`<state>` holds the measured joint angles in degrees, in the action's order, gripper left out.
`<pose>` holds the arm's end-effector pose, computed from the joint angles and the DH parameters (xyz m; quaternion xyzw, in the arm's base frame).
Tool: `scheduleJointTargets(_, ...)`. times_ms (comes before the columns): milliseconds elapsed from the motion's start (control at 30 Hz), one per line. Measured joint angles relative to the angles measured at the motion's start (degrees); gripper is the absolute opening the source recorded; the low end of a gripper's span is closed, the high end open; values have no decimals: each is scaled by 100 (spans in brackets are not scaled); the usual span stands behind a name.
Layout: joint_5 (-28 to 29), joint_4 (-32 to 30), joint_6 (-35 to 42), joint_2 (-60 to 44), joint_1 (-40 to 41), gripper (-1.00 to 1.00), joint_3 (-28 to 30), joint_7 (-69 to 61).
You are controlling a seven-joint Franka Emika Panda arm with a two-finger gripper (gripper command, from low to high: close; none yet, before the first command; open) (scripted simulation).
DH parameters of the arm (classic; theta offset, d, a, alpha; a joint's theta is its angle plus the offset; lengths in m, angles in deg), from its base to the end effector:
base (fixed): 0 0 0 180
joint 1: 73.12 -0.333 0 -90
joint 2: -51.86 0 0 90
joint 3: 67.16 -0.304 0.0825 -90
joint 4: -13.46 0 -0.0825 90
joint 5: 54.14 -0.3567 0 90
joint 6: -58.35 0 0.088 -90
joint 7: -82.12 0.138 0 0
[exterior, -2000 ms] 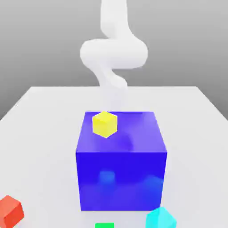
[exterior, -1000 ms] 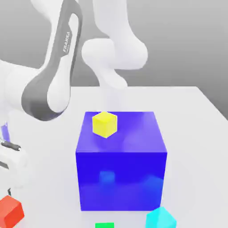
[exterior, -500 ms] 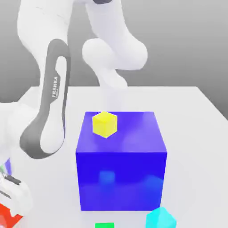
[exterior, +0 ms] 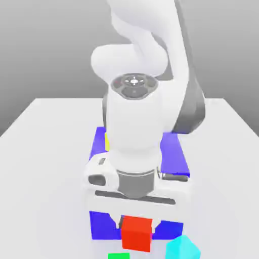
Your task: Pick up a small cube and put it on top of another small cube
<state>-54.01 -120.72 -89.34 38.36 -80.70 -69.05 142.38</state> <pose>0.4928 0.0827 0.2141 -0.9036 0.4284 0.0017 0.0027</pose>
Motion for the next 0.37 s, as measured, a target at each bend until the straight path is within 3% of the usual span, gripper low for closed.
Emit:
scheduleJointTargets(67,118,8,-342,-349,-202,-100,-55,195)
scheduleJointTargets(100,149,11,-502,-512,-242,100,-58,237)
scheduleJointTargets(367,153,9,-392,-399,-269,100,-69,258)
